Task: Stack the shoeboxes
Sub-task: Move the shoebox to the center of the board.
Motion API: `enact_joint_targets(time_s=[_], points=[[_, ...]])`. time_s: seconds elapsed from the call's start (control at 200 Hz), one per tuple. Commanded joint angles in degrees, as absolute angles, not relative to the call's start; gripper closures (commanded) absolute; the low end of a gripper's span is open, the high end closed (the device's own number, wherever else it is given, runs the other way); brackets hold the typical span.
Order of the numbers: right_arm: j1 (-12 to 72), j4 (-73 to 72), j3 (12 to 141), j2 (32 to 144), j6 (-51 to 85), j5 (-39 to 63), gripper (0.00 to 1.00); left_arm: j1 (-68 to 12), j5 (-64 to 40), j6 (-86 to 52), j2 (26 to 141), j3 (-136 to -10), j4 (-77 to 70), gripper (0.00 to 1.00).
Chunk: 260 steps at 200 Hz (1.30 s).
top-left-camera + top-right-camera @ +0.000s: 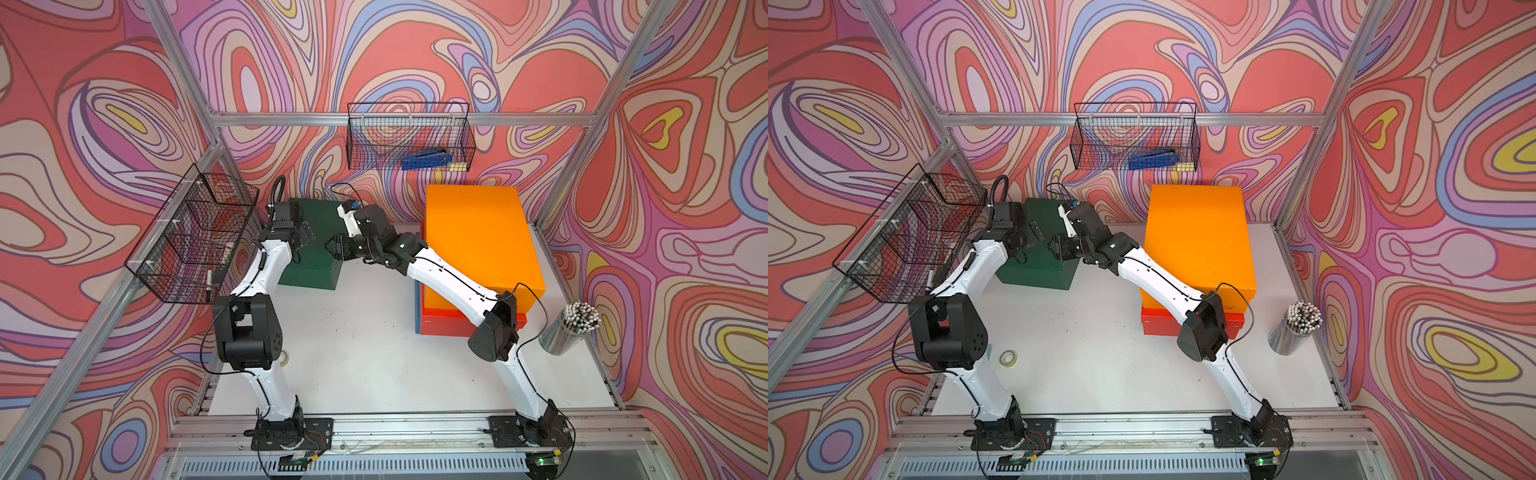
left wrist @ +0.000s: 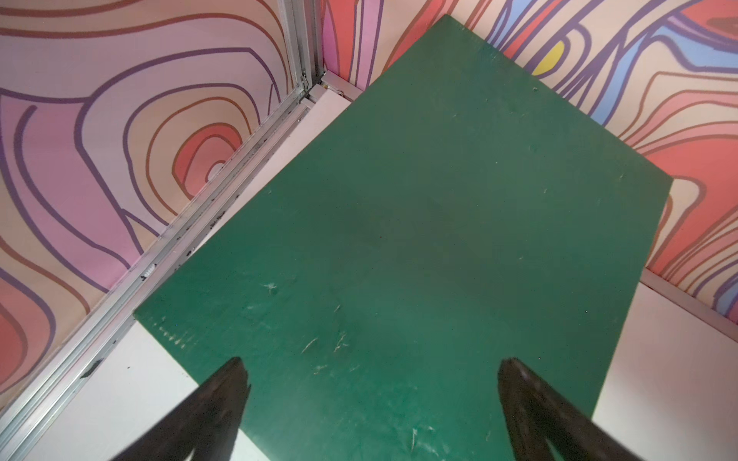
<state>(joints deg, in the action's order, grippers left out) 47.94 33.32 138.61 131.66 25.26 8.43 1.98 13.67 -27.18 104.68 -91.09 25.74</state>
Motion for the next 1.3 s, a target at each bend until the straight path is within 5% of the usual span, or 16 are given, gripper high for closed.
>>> enact_joint_targets(time_s=[0.0, 0.516, 0.992, 1.297], points=[[48.8, 36.5, 139.3, 129.7, 20.0, 2.4, 0.48, 2.5, 16.2, -25.3, 103.8, -91.5, 26.5, 0.00], [61.3, 38.6, 134.6, 122.2, 12.0, -11.2, 0.49, 5.4, 14.4, -25.0, 99.8, -90.7, 28.4, 0.00], [65.8, 38.1, 126.4, 131.0, 15.8, -13.8, 0.96, 7.6, 11.0, -25.0, 105.6, -96.3, 30.0, 0.00], [64.2, 37.0, 124.4, 137.2, 17.2, -16.7, 1.00, 7.9, 10.8, -24.1, 109.0, -99.3, 30.7, 0.00]])
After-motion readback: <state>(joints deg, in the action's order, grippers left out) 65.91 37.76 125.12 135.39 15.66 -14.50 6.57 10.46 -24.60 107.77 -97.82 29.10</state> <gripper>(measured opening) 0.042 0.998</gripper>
